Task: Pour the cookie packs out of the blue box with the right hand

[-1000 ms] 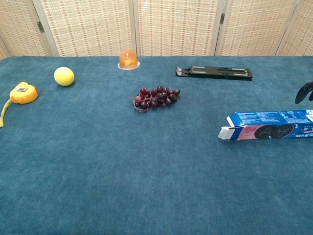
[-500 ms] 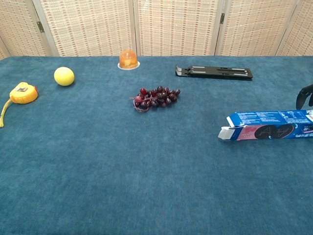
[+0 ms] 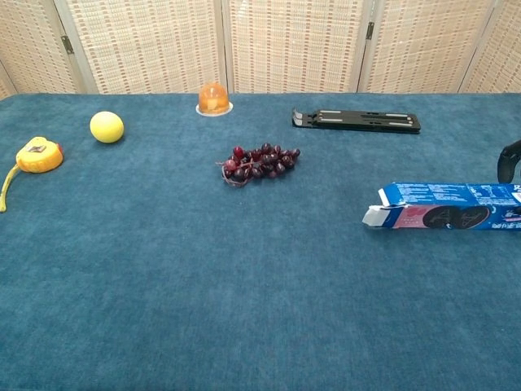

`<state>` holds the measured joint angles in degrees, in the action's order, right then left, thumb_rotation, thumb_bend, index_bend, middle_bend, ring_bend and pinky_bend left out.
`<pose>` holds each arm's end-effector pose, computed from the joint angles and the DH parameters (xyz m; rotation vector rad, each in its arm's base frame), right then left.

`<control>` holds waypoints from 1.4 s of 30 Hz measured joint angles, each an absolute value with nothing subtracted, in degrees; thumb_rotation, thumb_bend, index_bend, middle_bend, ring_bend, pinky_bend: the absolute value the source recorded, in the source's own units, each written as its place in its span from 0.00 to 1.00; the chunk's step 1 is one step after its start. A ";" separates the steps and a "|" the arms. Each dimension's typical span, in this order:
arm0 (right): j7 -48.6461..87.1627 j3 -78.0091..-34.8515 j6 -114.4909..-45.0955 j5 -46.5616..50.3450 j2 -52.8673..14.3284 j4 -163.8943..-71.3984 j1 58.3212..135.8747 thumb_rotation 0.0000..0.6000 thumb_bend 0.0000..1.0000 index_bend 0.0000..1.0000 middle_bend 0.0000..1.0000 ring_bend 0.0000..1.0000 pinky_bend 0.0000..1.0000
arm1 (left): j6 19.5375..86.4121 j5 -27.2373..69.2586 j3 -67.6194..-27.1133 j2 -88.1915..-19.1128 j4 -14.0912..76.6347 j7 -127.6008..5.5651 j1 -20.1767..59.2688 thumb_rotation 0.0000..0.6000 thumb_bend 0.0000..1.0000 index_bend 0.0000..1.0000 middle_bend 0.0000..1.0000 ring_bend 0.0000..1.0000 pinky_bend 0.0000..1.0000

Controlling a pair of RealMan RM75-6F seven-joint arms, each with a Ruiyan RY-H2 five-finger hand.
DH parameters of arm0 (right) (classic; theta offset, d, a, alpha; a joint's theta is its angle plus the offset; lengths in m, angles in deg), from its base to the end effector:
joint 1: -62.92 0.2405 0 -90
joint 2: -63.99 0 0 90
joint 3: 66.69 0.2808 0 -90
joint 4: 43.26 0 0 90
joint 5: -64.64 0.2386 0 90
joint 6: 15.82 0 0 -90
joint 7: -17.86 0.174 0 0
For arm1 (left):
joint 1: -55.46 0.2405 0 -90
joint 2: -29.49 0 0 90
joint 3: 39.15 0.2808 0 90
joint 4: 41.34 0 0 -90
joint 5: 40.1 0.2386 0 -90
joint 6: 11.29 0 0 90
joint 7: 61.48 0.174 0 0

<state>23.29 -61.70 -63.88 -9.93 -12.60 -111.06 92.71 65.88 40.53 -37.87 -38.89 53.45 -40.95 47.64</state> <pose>-0.3629 -0.3826 0.0489 1.6810 -1.0805 0.6276 -0.3437 0.2099 0.0832 -1.5735 -0.8673 -0.5931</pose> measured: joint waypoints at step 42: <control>-11.14 -61.14 -81.27 -24.49 8.35 -130.27 93.86 1.00 0.22 0.54 0.45 0.43 0.24 | 64.44 35.85 -39.23 -41.79 51.97 -35.02 46.87 1.00 0.47 0.00 0.00 0.01 0.00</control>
